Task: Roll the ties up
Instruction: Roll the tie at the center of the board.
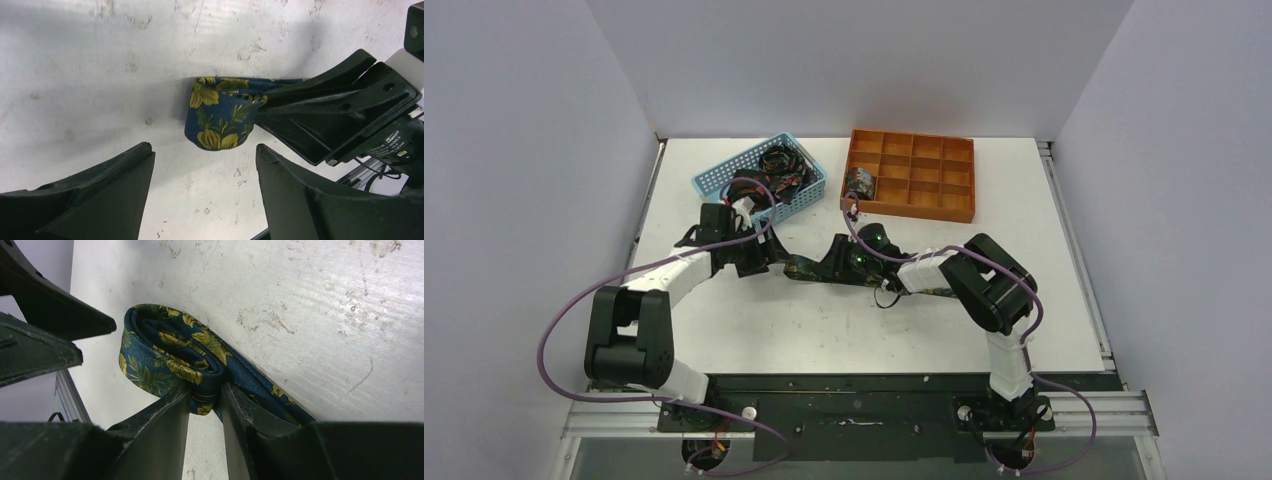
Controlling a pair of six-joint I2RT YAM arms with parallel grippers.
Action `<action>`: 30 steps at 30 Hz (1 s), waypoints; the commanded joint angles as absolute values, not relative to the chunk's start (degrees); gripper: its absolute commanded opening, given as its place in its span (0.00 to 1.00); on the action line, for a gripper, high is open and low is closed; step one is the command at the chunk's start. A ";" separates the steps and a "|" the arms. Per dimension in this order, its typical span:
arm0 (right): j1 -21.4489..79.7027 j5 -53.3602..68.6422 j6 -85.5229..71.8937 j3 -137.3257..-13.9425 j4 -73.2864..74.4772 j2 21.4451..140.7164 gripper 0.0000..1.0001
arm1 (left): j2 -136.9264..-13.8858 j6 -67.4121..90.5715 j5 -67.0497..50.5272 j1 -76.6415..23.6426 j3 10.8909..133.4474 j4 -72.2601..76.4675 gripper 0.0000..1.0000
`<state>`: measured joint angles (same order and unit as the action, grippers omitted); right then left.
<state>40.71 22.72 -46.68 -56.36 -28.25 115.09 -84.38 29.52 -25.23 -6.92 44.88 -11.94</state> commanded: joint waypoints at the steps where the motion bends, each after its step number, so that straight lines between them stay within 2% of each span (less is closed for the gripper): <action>1: 39.80 17.31 -43.54 -56.36 -22.30 117.83 0.30 | -87.39 20.00 -25.30 -7.03 53.00 -18.35 0.72; 9: 39.82 16.91 -42.82 -56.60 -21.80 117.96 0.30 | -93.62 17.44 -27.62 -8.96 55.00 -17.16 0.66; 21: 40.25 17.31 -42.77 -56.74 -22.38 118.49 0.30 | -94.61 17.69 -25.88 -11.78 53.33 -8.39 0.64; 30: 40.37 17.48 -42.73 -56.78 -22.50 118.64 0.29 | -98.25 16.77 -30.49 -11.70 52.71 -8.00 0.55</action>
<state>40.53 21.71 -45.58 -57.30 -27.83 115.63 -97.19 18.59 -27.00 -11.90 52.71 -10.24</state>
